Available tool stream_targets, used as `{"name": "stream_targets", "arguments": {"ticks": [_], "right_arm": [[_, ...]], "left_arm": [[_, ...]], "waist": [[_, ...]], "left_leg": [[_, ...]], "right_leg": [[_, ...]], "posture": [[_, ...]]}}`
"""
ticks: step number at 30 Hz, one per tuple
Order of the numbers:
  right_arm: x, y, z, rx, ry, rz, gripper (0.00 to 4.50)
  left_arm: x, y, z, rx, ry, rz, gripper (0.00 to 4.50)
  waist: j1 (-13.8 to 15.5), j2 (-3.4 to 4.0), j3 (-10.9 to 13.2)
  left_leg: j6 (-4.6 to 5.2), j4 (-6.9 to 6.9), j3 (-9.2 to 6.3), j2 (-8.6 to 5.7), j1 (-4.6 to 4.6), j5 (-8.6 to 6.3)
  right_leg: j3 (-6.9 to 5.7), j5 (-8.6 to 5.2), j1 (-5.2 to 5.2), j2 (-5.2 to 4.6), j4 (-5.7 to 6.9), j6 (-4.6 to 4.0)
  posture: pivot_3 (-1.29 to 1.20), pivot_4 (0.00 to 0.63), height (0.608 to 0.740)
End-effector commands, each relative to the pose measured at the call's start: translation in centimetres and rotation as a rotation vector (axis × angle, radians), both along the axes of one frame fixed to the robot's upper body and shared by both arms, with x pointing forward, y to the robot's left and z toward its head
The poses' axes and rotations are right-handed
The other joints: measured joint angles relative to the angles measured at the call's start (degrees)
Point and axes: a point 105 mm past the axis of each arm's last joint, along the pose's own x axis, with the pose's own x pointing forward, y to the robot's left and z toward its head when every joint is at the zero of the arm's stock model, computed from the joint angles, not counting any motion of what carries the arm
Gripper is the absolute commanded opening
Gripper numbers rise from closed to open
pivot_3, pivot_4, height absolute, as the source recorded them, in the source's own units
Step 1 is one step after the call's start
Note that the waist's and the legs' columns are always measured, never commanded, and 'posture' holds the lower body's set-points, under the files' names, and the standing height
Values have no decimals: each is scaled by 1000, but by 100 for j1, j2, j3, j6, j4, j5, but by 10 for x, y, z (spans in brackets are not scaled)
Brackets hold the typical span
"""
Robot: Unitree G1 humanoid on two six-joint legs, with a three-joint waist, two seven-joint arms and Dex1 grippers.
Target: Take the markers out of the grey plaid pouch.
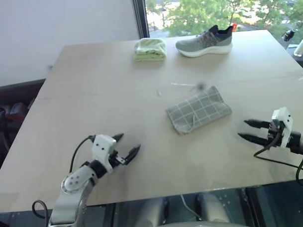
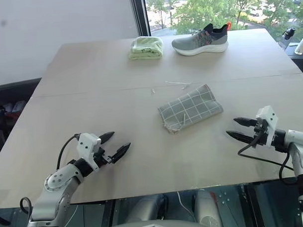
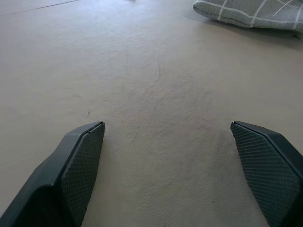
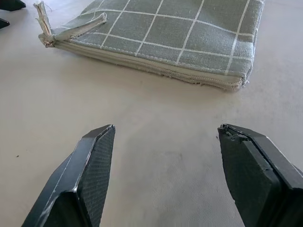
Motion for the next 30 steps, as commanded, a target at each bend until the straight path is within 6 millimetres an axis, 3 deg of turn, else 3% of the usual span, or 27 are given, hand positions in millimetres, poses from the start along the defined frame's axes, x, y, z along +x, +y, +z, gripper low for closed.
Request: {"name": "stream_targets", "arguments": {"ticks": [1, 12, 21, 25, 30], "right_arm": [[0, -4, 15, -8, -50, -2, 3480], [-4, -2, 12, 1, -41, 4, 3480], [-12, 7, 23, 19, -32, 45, 3480], [-18, 19, 30, 32, -46, 63, 3480], [-22, 23, 34, 29, -60, 60, 3480]], "left_arm": [[1, 0, 6, 8, -15, -18, 4422], [-1, -7, 5, 98, -28, -90, 4422], [15, -67, 3, 422, -274, -377, 4422], [39, -103, 4, 617, -533, -529, 4422], [62, -126, -5, 719, -663, -629, 4422]], "waist": [[0, 0, 0], [-1, 0, 0], [37, 2, -2], [98, 4, -5], [162, -1, -8]], "left_leg": [[0, 0, 0, 0, 0, 0], [0, 0, 0, 0, 0, 0], [0, 2, 0, -5, 0, 0], [-1, 3, -5, -6, 1, 1], [-1, 11, -2, -8, 8, 3]], "right_leg": [[0, 0, 0, 0, 0, 0], [0, 0, 0, 0, 0, 0], [-1, 0, 3, -5, -1, 0], [-6, 1, 5, -5, 0, 0], [-7, 3, 11, -4, 9, 0]], "posture": [[0, 150, 740], [0, 150, 740], [0, 150, 740], [0, 150, 740], [0, 150, 740]]}}
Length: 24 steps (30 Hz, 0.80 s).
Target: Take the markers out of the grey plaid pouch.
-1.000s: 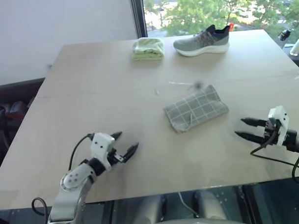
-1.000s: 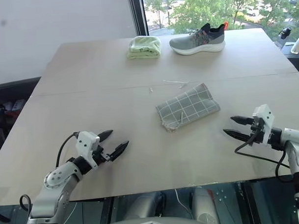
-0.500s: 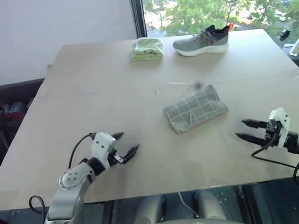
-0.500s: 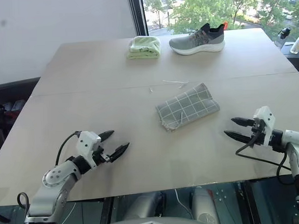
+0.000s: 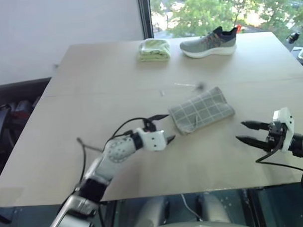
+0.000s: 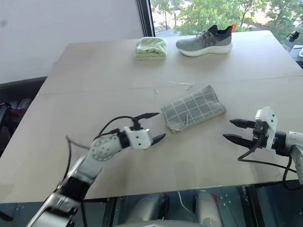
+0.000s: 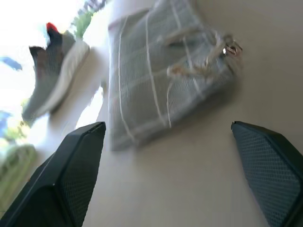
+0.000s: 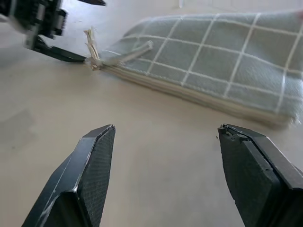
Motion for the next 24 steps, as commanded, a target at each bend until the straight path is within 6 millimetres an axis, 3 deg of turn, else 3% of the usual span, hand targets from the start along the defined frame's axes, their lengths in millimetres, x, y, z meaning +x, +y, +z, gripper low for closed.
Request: {"name": "stream_targets", "arguments": {"ticks": [1, 5, 8, 11, 16, 20, 24], "right_arm": [[-2, 1, 15, 1, -54, -4, 3480], [-6, 2, 18, -10, -70, -7, 3480], [-10, 9, 21, -13, -77, 3, 3480], [-11, 32, 16, 16, -68, 13, 3480], [-3, 57, 8, 52, -57, -8, 3480], [4, 88, 8, 133, -37, 6, 3480], [18, 110, 12, 86, -100, 2, 3480]], "left_arm": [[7, -3, -31, 110, 6, -32, 4422], [20, -6, -35, 127, -17, -39, 4422], [26, -6, -35, 133, -35, -42, 3635], [28, -11, -34, 121, -46, -55, 2563], [27, -17, -33, 107, -59, -76, 126], [27, -22, -28, 92, -97, -84, 23], [25, -26, -23, 82, -136, -91, 23]], "waist": [[12, -1, 0], [20, -3, -1], [-3, -6, -3], [-10, -10, -5], [9, -8, -13], [-2, -13, -16], [18, -9, -17]], "left_leg": [[0, 2, -2, 0, -1, 0], [1, 17, -4, -7, -2, 1], [5, 32, -4, -8, 0, -2], [25, 44, -8, -7, 3, -13], [28, 56, -34, -13, 42, -15], [30, 58, -35, -25, 62, -16], [30, 57, -48, -25, 63, -15]], "right_leg": [[-2, 0, 0, 0, 0, 0], [-6, 0, 1, 2, 11, 2], [-6, -1, 5, 3, 24, 4], [-9, -1, 8, 10, 35, 5], [-37, -4, 59, 13, 34, 9], [-35, -8, 82, 9, 33, 16], [-45, -8, 81, 11, 37, 16]], "posture": [[0, 150, 740], [0, 150, 740], [0, 150, 740], [0, 150, 740], [0, 150, 740], [0, 150, 740], [0, 150, 740]]}}
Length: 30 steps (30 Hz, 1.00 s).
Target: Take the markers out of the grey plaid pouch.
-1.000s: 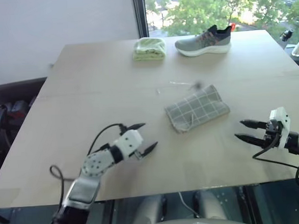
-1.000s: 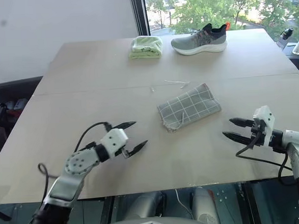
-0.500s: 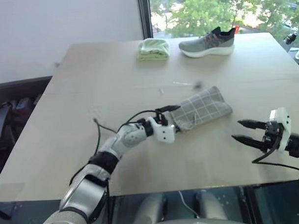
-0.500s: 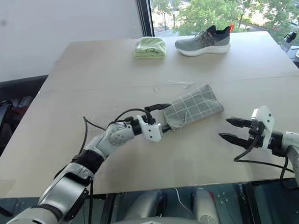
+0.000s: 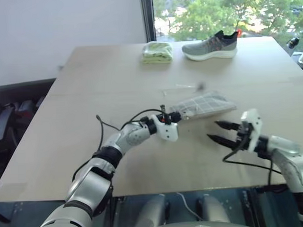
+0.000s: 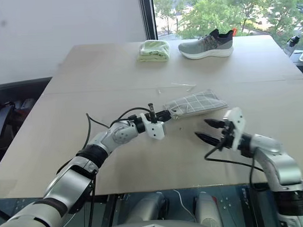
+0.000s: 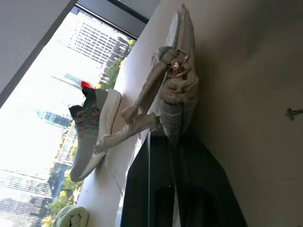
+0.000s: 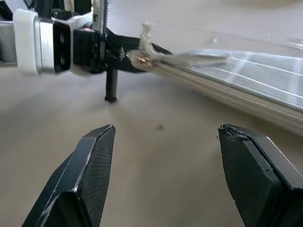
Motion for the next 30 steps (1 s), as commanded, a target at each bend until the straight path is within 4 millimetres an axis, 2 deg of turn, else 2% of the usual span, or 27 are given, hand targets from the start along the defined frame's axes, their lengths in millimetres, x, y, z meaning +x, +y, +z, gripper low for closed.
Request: {"name": "stream_targets", "arguments": {"ticks": [1, 5, 13, 21, 24, 28, 30], "right_arm": [[11, 14, 23, 1, -110, -7, 3480], [20, 26, 34, 48, -136, -10, 3480], [28, 47, 27, 9, -111, 37, 3480], [29, 56, 24, 19, -50, 42, 3480], [27, 57, 22, 12, -39, 46, 2796], [28, 54, 21, -1, -45, 40, 830], [30, 52, 24, 15, -46, 23, 193]], "left_arm": [[-7, 0, -28, 83, 48, 8, 23], [-10, -2, -28, 81, 40, 4, 23], [-15, -8, -29, 94, 27, -14, 23], [-15, -10, -28, 96, 18, -16, 23], [-16, -11, -29, 92, 23, -15, 0], [-15, -12, -28, 89, 25, -9, 0], [-14, -12, -28, 88, 26, -8, 0]], "waist": [[4, 0, 0], [3, 0, 0], [-6, 1, 0], [-4, 1, 0], [-4, 1, 0], [-4, 1, 0], [-4, 1, 0]], "left_leg": [[0, 0, -1, -2, -1, 0], [-1, 1, -4, -6, -2, 1], [-1, -1, -6, -8, -4, 1], [-1, -2, -9, -9, -4, 1], [0, -2, -11, -9, -4, 0], [0, -2, -11, -10, -5, 0], [0, -3, -11, -10, -4, 0]], "right_leg": [[-1, 0, 0, -1, 0, 0], [-2, -1, 0, -1, -2, 1], [-2, -2, -2, -2, -4, 3], [-5, -3, -2, -3, -4, 4], [-6, -3, -2, -3, -4, 4], [-6, -3, -2, -3, -5, 4], [-6, -3, -2, -3, -4, 4]], "posture": [[0, 150, 740], [0, 150, 740], [0, 150, 740], [0, 150, 740], [0, 150, 740], [0, 150, 740], [0, 150, 740]]}}
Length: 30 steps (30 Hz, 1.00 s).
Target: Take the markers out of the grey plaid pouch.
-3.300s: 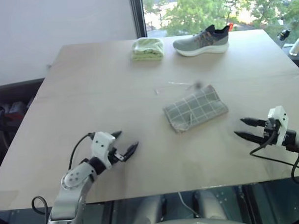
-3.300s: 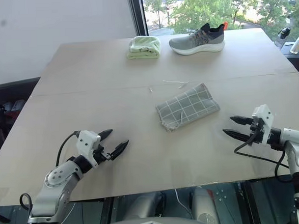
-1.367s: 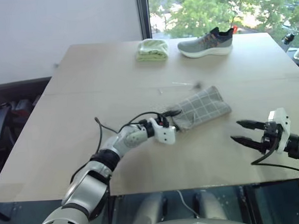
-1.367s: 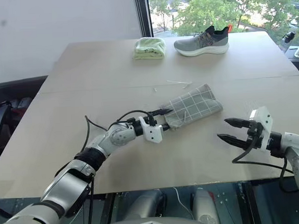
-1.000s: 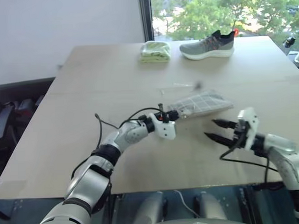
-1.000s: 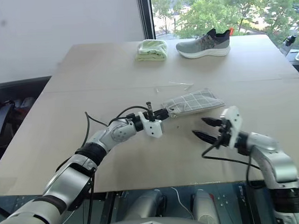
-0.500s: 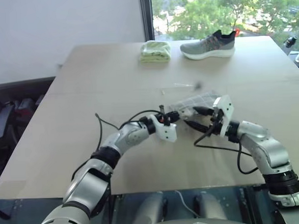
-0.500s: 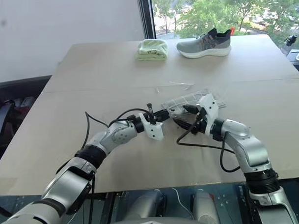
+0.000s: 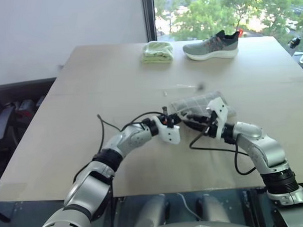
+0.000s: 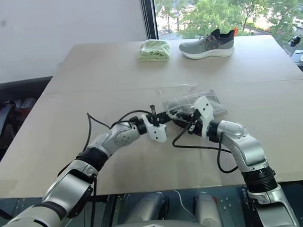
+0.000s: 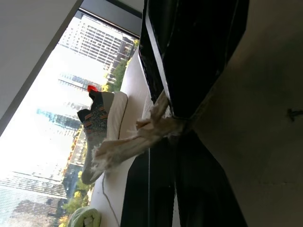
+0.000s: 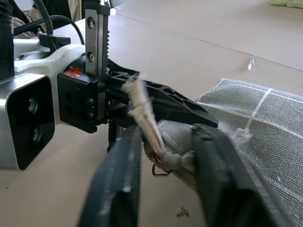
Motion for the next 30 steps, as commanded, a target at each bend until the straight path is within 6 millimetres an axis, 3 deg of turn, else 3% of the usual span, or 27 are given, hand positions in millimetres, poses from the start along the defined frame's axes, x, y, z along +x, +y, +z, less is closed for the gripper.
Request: {"name": "stream_targets", "arguments": {"ticks": [1, 10, 18, 24, 30], "right_arm": [[2, -2, 14, 28, -39, -13, 193], [5, -9, 30, 252, 48, -109, 193], [13, -27, 39, 640, 314, -278, 193], [35, -71, 36, 835, 407, -527, 193], [44, -111, 35, 1001, 445, -692, 193]], "left_arm": [[-9, -3, -31, 77, 78, -6, 0], [-9, -3, -33, 75, 88, 0, 0], [-13, -3, -37, 64, 105, 6, 0], [-10, 0, -25, -2, 103, 43, 0], [-5, 9, -11, -78, 106, 100, 0]], "waist": [[0, 0, 0], [2, 0, 0], [3, 2, 1], [-4, 6, 2], [-35, 8, 4]], "left_leg": [[0, 0, -1, 0, 1, 0], [0, 0, -5, 1, 0, 0], [0, -11, -8, 0, -4, -1], [1, -23, -4, -3, -7, -1], [-2, -57, 5, -1, -19, 2]], "right_leg": [[-1, 0, 0, 0, 1, 0], [-2, 0, 0, 0, 1, 0], [1, 0, -6, -3, -2, -1], [5, 0, -14, -4, -7, -1], [17, -1, -49, -3, -9, -2]], "posture": [[0, 150, 740], [0, 150, 740], [0, 150, 740], [0, 150, 740], [0, 150, 740]]}}
